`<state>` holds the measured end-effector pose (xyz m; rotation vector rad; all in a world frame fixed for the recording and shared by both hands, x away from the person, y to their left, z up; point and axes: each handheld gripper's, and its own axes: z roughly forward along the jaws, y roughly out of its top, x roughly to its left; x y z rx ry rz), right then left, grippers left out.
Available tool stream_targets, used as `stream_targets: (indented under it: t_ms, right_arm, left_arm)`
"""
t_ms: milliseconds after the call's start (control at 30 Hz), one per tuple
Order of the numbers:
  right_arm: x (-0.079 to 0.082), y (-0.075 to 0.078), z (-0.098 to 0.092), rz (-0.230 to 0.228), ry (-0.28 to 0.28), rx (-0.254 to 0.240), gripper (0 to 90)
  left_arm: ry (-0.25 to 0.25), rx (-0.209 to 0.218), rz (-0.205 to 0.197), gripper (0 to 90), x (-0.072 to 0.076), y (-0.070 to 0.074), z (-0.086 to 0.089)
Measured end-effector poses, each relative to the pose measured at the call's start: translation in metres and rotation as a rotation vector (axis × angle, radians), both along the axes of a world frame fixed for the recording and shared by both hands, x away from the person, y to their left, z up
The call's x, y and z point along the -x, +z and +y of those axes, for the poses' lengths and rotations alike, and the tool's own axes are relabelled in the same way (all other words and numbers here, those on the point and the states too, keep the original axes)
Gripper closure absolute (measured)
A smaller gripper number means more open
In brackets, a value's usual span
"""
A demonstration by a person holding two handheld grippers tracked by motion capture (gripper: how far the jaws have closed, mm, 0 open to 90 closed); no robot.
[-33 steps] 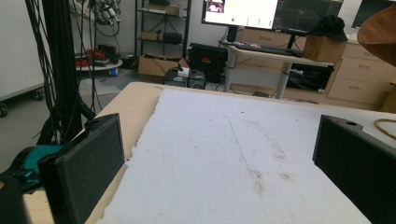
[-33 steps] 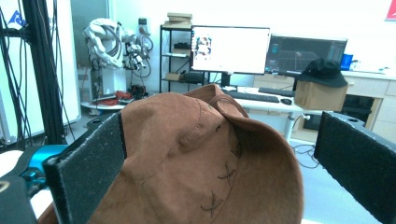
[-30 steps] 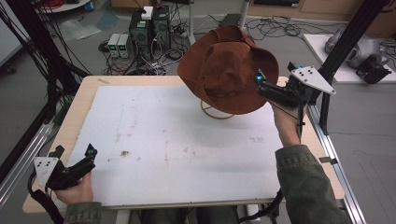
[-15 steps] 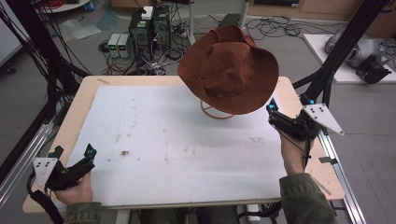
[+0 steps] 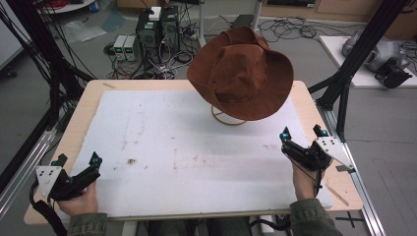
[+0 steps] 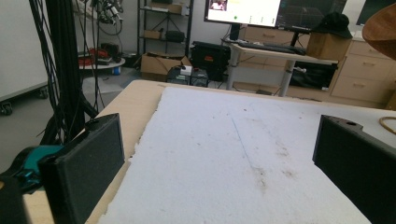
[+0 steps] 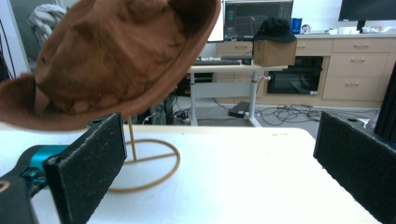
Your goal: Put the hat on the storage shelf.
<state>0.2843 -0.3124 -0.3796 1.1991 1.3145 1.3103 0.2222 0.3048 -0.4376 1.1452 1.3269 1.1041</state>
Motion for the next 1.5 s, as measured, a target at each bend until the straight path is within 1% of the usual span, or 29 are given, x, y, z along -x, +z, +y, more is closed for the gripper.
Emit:
stream_targets:
  t_ms: [33, 67, 100, 167, 200, 233, 333, 367, 467, 533, 633, 700, 867, 1167, 1200, 1467, 1500]
  right_arm:
    - [0.002, -0.007, 0.001, 0.008, 0.002, 0.011, 1.7]
    - [0.002, -0.007, 0.001, 0.008, 0.002, 0.011, 1.7]
    - [0.003, -0.01, 0.002, 0.011, 0.0, 0.018, 1.7]
    - [0.006, -0.02, 0.002, 0.019, 0.002, 0.025, 1.7]
    - [0.008, -0.03, 0.002, 0.03, 0.002, 0.016, 1.7]
    - [0.008, -0.03, 0.002, 0.03, 0.002, 0.016, 1.7]
    - [0.009, -0.04, -0.001, 0.052, -0.004, -0.014, 1.7]
    - [0.008, -0.04, -0.003, 0.062, -0.003, -0.027, 1.7]
    - [0.009, -0.037, -0.006, 0.035, -0.015, -0.033, 1.7]
    - [0.01, -0.036, -0.006, 0.031, -0.016, -0.036, 1.7]
    - [0.011, -0.037, -0.006, 0.024, -0.014, -0.022, 1.7]
    - [0.011, -0.038, -0.005, 0.021, -0.008, -0.003, 1.7]
    - [0.011, -0.04, -0.003, 0.037, -0.003, -0.007, 1.7]
    - [0.01, -0.044, -0.001, 0.053, 0.002, 0.001, 1.7]
    - [0.009, -0.045, -0.001, 0.058, 0.006, 0.007, 1.7]
    - [0.009, -0.047, -0.001, 0.07, 0.01, -0.007, 1.7]
    - [0.008, -0.047, -0.001, 0.072, 0.01, -0.002, 1.7]
  left_arm:
    - [0.0, -0.001, 0.004, 2.4, -0.001, -0.001, 0.0]
    - [0.0, -0.001, 0.004, 2.4, -0.001, -0.001, 0.0]
    - [-0.001, -0.002, 0.006, 2.4, -0.001, -0.001, 0.0]
    - [-0.001, 0.002, 0.009, 2.4, -0.001, -0.002, 0.0]
    - [-0.001, 0.004, 0.011, 2.4, -0.001, -0.002, 0.0]
    - [-0.002, 0.004, 0.012, 2.4, -0.001, -0.002, 0.0]
    - [-0.003, 0.004, 0.01, 2.4, -0.001, -0.002, 0.0]
    - [-0.003, 0.003, 0.01, 2.4, -0.001, -0.002, -0.001]
    - [-0.006, -0.001, 0.01, 2.4, -0.002, -0.002, -0.001]
    - [-0.007, 0.001, 0.01, 2.4, -0.002, -0.002, -0.001]
    - [-0.011, 0.0, 0.014, 2.4, -0.003, -0.003, -0.002]
    - [-0.012, -0.002, 0.014, 2.4, -0.004, -0.003, -0.003]
    - [-0.016, -0.005, 0.015, 2.4, -0.005, -0.003, -0.004]
    - [-0.022, -0.003, 0.019, 2.4, -0.005, -0.003, -0.006]
    - [-0.022, -0.003, 0.019, 2.4, -0.005, -0.003, -0.006]
    - [-0.024, -0.003, 0.02, 2.4, -0.003, -0.003, -0.006]
    - [-0.025, -0.001, 0.017, 2.4, -0.003, -0.002, -0.006]
